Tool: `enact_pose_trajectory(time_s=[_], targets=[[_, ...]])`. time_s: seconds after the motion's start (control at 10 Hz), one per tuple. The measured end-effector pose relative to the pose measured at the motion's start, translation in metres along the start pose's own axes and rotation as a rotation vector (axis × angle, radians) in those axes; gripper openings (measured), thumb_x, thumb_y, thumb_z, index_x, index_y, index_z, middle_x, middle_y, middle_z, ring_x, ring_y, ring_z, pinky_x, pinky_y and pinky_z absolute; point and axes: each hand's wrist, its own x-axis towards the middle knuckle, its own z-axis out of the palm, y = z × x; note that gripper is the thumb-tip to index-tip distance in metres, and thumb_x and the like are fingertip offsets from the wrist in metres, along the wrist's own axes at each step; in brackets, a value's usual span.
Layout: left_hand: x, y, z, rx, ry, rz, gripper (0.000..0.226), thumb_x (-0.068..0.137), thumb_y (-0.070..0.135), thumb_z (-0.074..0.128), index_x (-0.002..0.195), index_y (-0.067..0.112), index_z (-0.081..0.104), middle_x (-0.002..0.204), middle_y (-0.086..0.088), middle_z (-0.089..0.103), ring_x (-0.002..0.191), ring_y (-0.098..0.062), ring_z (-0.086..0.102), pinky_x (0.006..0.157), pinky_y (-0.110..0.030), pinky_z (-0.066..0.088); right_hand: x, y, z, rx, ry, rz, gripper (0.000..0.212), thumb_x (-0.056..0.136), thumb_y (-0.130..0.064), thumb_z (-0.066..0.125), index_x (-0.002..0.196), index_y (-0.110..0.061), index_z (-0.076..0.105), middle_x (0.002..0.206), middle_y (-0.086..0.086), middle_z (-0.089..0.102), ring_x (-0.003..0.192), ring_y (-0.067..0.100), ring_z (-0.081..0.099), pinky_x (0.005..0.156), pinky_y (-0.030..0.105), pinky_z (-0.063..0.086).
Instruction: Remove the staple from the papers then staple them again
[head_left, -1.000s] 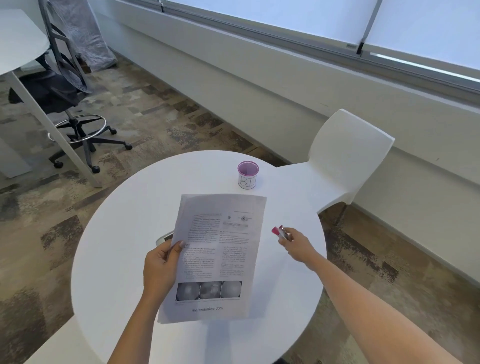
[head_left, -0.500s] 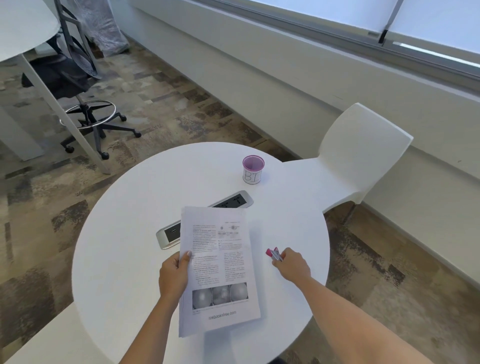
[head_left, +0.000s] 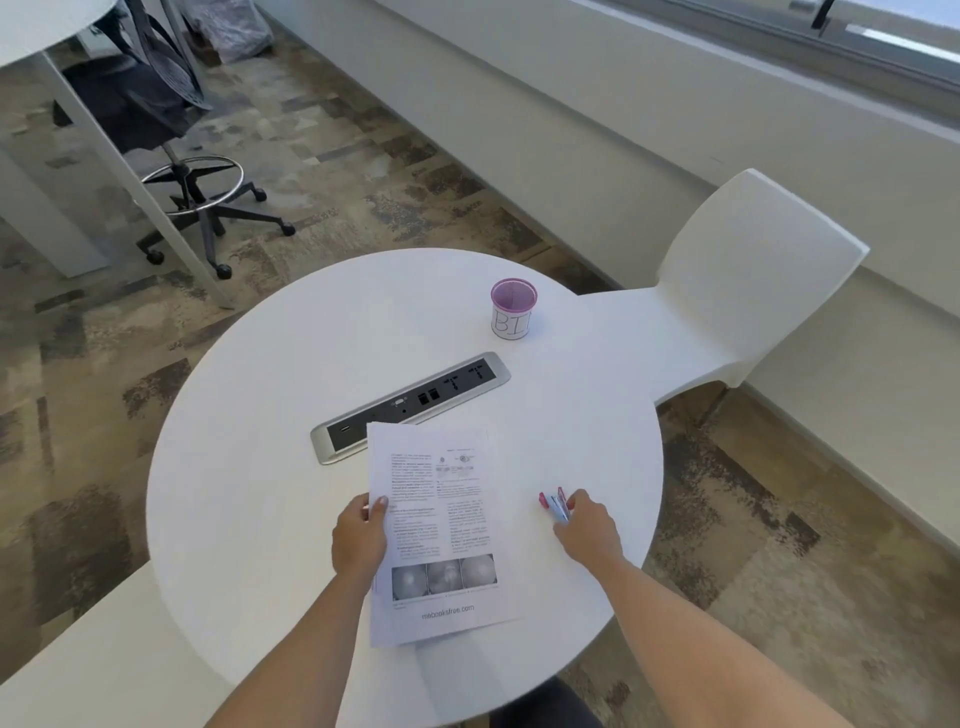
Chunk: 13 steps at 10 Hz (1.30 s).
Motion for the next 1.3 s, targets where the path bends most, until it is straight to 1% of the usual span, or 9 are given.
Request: enact_pose_trajectory(time_s=[0.1,0.2,0.3,0.5,0.7,0.8,0.9,1.1,1.3], targets=[[-0.004,-0.003,0.001,0.014,0.107,-0.006,0.042,0.097,0.028,0.06,0.133,0.01,0.052,0.134,-0.011,0.058,0.117,-0.035,0.056,0.095,-0.046,0.045,-0.002,-0.001,0.004,0.053,0.003,-0.03,0.031,0.088,-0.008,0.054,0.118,-0.009,0.046,0.096,0.009,0.055,0.085,0.03,0.061,0.066,0.034,0.048],[-0.012,-0.012,0.005,0.235,0.072,0.062,0.052,0.093,0.029,0.065,0.14,0.013,0.048,0.143,-0.014,0.049,0.129,-0.036,0.047,0.101,-0.051,0.04,-0.004,-0.004,0.006,0.152,0.035,-0.071,0.04,0.087,-0.003,0.052,0.126,-0.012,0.044,0.102,0.01,0.057,0.094,0.03,0.062,0.071,0.033,0.048],[-0.022,-0.029,0.012,0.476,-0.122,0.241,0.053,0.095,0.034,0.061,0.144,0.024,0.045,0.154,-0.001,0.038,0.137,-0.026,0.039,0.106,-0.044,0.036,-0.008,-0.005,0.007,0.163,0.062,-0.143,0.046,0.091,-0.005,0.052,0.134,-0.014,0.042,0.119,0.01,0.054,0.104,0.03,0.059,0.084,0.035,0.048],[-0.041,-0.065,0.022,0.812,-0.417,0.496,0.062,0.099,0.05,0.045,0.154,0.041,0.018,0.166,0.011,0.004,0.152,-0.019,0.008,0.12,-0.041,0.015,-0.014,0.0,0.008,0.049,0.03,-0.237,0.045,0.093,-0.009,0.05,0.137,-0.02,0.046,0.13,0.008,0.046,0.096,0.03,0.062,0.084,0.037,0.051],[-0.042,-0.08,0.016,0.987,-0.484,0.47,0.073,0.1,0.057,0.03,0.155,0.032,-0.012,0.163,0.003,-0.02,0.153,-0.024,-0.009,0.12,-0.049,0.002,-0.018,0.013,0.012,-0.001,-0.055,-0.315,0.052,0.092,-0.025,0.058,0.142,-0.024,0.043,0.15,0.001,0.033,0.12,0.023,0.056,0.096,0.033,0.046],[-0.038,-0.079,0.013,1.017,-0.509,0.462,0.074,0.101,0.057,0.028,0.152,0.029,-0.017,0.162,0.002,-0.023,0.152,-0.023,-0.012,0.119,-0.054,0.002,-0.014,0.015,0.013,0.018,-0.132,-0.311,0.067,0.092,-0.029,0.061,0.15,-0.017,0.032,0.159,0.001,0.024,0.143,0.018,0.031,0.115,0.032,0.029],[-0.035,-0.073,0.01,1.06,-0.53,0.447,0.073,0.1,0.058,0.027,0.153,0.032,-0.016,0.161,0.001,-0.026,0.152,-0.023,-0.014,0.117,-0.058,0.002,-0.008,0.008,0.009,0.019,-0.174,-0.291,0.076,0.09,-0.031,0.063,0.153,-0.015,0.024,0.162,-0.001,0.017,0.147,0.018,0.022,0.119,0.032,0.021],[-0.039,-0.064,0.007,1.105,-0.54,0.442,0.072,0.1,0.06,0.025,0.154,0.033,-0.015,0.162,0.001,-0.025,0.152,-0.024,-0.015,0.117,-0.059,0.002,-0.003,-0.003,0.005,0.014,-0.21,-0.281,0.079,0.089,-0.026,0.063,0.154,-0.014,0.019,0.163,0.001,0.012,0.146,0.023,0.025,0.113,0.027,0.023],[-0.035,-0.067,0.008,1.063,-0.515,0.426,0.076,0.099,0.061,0.025,0.152,0.028,-0.019,0.16,-0.005,-0.03,0.15,-0.025,-0.02,0.115,-0.062,-0.005,-0.005,-0.007,0.005,0.11,-0.185,-0.337,0.083,0.087,-0.023,0.065,0.155,-0.021,0.017,0.163,-0.002,0.005,0.143,0.027,0.028,0.114,0.034,0.026]])
